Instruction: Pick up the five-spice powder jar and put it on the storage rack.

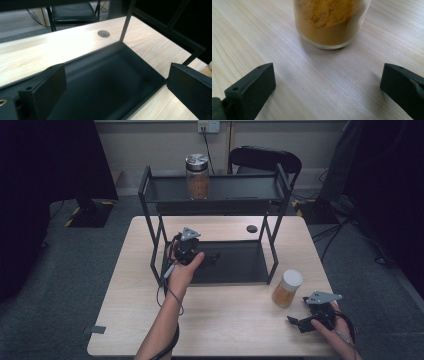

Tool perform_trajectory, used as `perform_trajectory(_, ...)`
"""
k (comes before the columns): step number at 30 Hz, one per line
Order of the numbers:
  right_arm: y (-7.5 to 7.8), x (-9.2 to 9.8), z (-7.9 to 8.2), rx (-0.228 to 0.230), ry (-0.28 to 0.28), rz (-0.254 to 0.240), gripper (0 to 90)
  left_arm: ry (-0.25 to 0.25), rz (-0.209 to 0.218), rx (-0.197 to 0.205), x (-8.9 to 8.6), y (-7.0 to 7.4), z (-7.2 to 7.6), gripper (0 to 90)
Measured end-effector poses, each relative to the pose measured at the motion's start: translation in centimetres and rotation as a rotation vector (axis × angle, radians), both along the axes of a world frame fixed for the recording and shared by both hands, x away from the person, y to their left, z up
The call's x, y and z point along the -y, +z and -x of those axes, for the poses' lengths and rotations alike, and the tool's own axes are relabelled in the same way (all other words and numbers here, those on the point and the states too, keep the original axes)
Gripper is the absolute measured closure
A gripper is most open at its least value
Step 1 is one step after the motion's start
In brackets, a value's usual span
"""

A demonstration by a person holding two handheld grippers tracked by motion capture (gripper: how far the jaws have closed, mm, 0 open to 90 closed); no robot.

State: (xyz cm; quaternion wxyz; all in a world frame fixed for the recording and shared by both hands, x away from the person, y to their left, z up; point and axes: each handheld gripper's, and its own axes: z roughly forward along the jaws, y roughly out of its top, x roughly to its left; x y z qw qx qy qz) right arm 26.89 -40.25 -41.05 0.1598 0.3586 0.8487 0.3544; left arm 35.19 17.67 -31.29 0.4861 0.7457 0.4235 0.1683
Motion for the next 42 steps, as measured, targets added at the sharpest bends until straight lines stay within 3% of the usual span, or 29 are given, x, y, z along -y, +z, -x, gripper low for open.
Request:
perform_trajectory(14,0.0,0.0,0.0,0.0,0.0,0.0,0.0,-0.008,-0.007,-0.059,-0.3,-3.3,0.6,2.4)
perform_trajectory(25,0.0,0.0,0.0,0.0,0.0,0.0,0.0,-0.02,-0.033,-0.066,-0.3,-4.7,1.5,2.4)
perform_trajectory(38,0.0,0.0,0.0,0.0,0.0,0.0,0.0,-0.047,-0.01,-0.088,-0.7,-7.3,2.8,2.2)
perform_trajectory(42,0.0,0.0,0.0,0.0,0.0,0.0,0.0,-0.049,-0.042,-0.094,-0.6,-7.7,3.3,2.2)
